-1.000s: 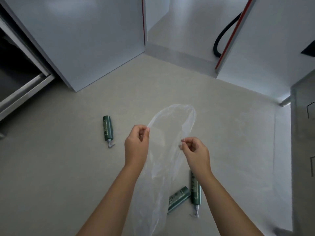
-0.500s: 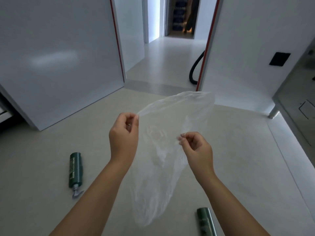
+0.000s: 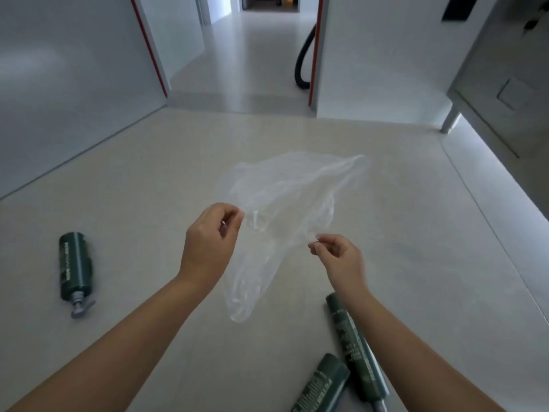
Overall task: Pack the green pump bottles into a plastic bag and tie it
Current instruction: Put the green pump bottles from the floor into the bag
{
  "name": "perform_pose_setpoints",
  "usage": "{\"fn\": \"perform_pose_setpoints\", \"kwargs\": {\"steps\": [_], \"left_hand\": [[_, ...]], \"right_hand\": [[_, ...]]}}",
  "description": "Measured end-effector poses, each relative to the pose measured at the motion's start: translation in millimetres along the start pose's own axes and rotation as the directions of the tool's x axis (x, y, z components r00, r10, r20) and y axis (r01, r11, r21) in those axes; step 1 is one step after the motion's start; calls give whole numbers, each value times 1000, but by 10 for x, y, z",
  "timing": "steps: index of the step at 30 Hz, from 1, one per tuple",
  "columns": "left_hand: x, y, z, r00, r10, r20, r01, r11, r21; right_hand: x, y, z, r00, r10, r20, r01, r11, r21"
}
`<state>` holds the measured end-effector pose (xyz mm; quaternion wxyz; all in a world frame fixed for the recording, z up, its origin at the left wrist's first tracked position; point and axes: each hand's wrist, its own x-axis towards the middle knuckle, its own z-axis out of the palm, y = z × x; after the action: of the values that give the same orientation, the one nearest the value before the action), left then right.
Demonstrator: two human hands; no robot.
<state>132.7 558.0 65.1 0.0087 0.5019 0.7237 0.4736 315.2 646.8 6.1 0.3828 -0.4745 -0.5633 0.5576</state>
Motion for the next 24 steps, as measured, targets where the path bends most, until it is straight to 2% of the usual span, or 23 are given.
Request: {"fn": "perform_pose_setpoints", "kwargs": {"steps": [4, 12, 17, 20, 24], "left_hand": [[-198, -42, 227, 994, 61, 92, -60, 998, -16], [-530, 67, 556, 972, 63, 227, -32, 990, -137], [-620, 114, 617, 958, 38, 283, 7, 988, -156], [-669, 84, 634, 953, 20, 302, 27, 988, -153], [-731, 20, 620, 945, 15, 328, 35, 989, -146]], "right_hand": [[-143, 278, -236, 1000, 10, 27, -8, 998, -67], [-538, 665, -679, 981, 45, 188, 11, 957, -289], [-792, 981, -749, 911, 172, 376, 9, 900, -436], [-904, 1188, -763, 864, 228, 449, 77, 821, -566], [-937, 1319, -740, 826, 219, 520, 199, 750, -631]]}}
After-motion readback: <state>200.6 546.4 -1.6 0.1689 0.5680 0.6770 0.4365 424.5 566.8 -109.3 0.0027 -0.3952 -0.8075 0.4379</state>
